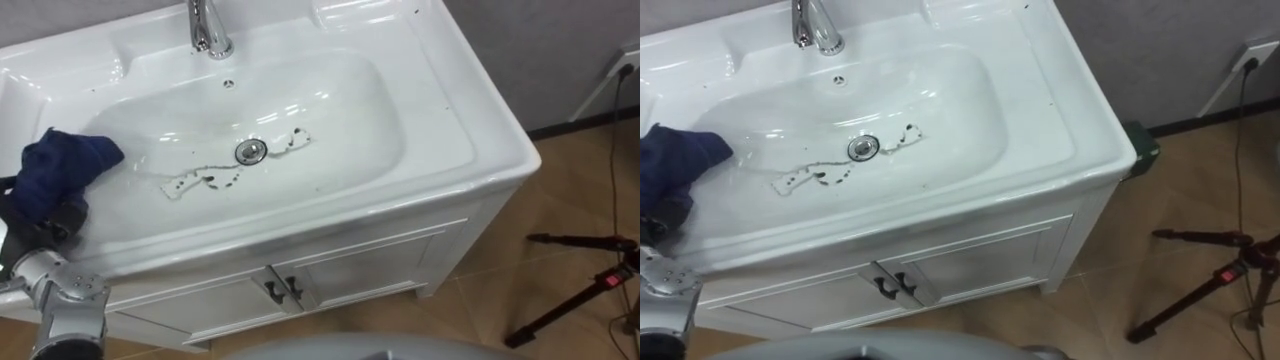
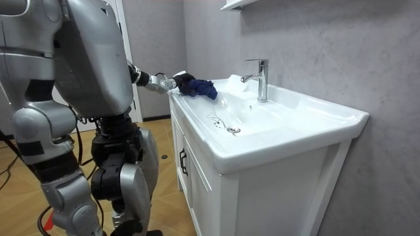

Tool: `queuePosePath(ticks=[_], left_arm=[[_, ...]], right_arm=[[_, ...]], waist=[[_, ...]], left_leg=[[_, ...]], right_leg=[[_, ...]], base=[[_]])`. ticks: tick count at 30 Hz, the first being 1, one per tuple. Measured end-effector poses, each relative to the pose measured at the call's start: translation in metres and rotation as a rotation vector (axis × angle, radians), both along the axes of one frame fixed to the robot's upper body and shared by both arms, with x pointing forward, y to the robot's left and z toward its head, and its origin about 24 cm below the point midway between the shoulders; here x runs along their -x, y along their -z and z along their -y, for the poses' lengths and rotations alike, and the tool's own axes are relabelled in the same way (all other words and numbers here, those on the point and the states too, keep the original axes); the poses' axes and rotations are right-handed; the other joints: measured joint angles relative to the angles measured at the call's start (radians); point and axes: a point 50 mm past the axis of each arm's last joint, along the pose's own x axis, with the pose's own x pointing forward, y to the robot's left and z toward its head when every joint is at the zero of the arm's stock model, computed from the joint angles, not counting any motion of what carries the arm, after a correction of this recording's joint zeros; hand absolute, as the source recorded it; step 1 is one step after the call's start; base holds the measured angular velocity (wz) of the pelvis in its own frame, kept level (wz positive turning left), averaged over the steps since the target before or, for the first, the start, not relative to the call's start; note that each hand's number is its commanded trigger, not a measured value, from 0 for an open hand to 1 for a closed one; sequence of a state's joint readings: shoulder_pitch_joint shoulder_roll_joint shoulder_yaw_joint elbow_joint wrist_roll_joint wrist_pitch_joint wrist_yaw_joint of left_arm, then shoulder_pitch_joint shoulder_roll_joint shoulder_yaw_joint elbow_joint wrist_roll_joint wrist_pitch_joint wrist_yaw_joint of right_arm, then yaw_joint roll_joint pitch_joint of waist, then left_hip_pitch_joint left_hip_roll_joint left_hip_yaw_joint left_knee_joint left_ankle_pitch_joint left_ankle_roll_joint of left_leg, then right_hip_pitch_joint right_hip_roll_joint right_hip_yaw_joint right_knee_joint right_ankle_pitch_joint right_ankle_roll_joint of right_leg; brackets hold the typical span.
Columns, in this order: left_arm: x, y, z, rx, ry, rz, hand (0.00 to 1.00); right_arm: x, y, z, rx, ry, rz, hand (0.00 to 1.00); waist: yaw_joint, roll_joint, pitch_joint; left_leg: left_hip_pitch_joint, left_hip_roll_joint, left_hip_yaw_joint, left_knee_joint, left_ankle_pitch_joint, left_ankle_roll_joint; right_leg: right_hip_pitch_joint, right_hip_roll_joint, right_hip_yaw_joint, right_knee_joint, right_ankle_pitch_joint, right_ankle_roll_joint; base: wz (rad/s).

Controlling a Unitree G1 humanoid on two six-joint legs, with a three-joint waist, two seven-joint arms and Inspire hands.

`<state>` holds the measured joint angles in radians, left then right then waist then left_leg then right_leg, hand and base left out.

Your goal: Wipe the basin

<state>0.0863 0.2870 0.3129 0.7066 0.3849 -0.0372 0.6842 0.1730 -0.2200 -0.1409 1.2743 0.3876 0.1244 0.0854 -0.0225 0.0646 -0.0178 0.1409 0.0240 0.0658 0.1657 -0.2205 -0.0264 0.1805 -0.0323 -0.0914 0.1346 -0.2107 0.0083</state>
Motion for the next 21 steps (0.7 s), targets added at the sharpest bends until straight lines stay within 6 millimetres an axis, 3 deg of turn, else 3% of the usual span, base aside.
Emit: queuePosePath(ticks=[7,15,21], left_arm=[[-0.004,-0.002,0.000,0.007,0.009,0.009,1.00],[-0.016,-0.011,0.005,0.018,0.037,0.038,1.00],[-0.029,-0.027,0.011,0.002,0.068,0.122,1.00]], right_arm=[[0.000,0.000,0.000,0.000,-0.001,0.000,0.00],[-0.010,0.001,-0.002,-0.003,-0.006,0.036,0.00],[-0.016,0.003,-0.010,-0.009,-0.019,0.064,0.00]], waist=[[0.001,0.003,-0.0013],[-0.003,-0.001,0.0014],[-0.014,-0.011,0.0201]], left_leg=[[0.000,0.000,-0.002,0.001,0.000,0.000],[-0.026,-0.001,-0.033,0.021,0.000,0.000],[-0.058,-0.004,-0.069,0.042,0.000,0.000]], right_leg=[[-0.003,0.000,-0.001,0.001,0.000,0.000],[-0.005,0.000,-0.034,-0.001,0.000,0.000],[-0.011,-0.001,-0.064,-0.001,0.001,-0.001]], base=[[0.01],[0.13],[0.17]])
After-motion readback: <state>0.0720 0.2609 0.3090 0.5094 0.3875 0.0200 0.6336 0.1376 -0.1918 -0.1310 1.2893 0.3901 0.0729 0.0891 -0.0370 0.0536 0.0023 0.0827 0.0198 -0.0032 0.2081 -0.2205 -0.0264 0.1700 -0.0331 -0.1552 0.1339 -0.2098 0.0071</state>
